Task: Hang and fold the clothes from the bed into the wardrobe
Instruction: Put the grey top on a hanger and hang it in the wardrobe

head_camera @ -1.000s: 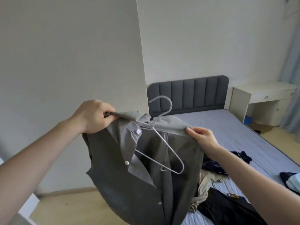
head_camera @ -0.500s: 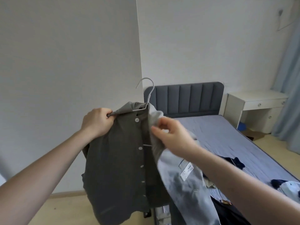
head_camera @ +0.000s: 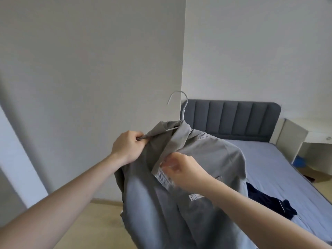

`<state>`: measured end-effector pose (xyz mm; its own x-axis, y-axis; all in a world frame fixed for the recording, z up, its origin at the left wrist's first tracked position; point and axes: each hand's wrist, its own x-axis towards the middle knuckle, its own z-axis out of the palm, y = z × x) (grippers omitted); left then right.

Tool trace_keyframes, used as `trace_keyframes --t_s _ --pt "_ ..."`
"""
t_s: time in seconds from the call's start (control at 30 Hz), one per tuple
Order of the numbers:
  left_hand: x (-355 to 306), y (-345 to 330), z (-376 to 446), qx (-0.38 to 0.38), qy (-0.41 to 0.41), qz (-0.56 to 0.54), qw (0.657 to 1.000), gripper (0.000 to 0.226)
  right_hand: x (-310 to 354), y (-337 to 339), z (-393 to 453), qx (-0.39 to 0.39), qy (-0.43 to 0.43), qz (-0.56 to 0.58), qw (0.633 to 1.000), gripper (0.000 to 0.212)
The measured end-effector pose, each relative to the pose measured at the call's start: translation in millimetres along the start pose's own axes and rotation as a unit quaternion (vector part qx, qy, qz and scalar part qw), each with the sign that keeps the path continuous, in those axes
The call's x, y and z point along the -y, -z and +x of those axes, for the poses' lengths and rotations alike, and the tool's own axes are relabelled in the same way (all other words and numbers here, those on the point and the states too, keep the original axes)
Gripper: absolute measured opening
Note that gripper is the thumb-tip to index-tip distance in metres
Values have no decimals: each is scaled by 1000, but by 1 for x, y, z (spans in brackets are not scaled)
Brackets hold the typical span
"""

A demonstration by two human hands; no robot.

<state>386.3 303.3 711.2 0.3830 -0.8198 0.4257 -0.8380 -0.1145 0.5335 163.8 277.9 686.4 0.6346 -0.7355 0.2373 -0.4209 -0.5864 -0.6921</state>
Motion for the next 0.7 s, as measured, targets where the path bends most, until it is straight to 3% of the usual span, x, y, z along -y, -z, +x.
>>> trace_keyframes --t_s 0.1,0.17,0.27,0.33,0.43,0.6,0.7 --pt "12 13 -3 -32 0 -15 999 41 -10 30 -8 24 37 -52 998 12" --pt "21 25 -4 -53 3 -15 998 39 -17 56 -7 -37 64 -60 995 2" --pt "35 40 -8 -78 12 2 997 46 -27 85 7 -146 96 -51 983 8" --pt "43 46 -11 -88 16 20 996 47 -37 97 21 -174 112 -49 977 12" --pt "55 53 -20 -94 20 34 995 47 -56 101 49 -99 92 -104 985 40" --pt "80 73 -42 -109 66 48 991 46 -55 62 82 23 130 -67 989 6" --pt "96 87 -56 -104 96 55 988 46 -28 26 97 47 187 -59 979 8"
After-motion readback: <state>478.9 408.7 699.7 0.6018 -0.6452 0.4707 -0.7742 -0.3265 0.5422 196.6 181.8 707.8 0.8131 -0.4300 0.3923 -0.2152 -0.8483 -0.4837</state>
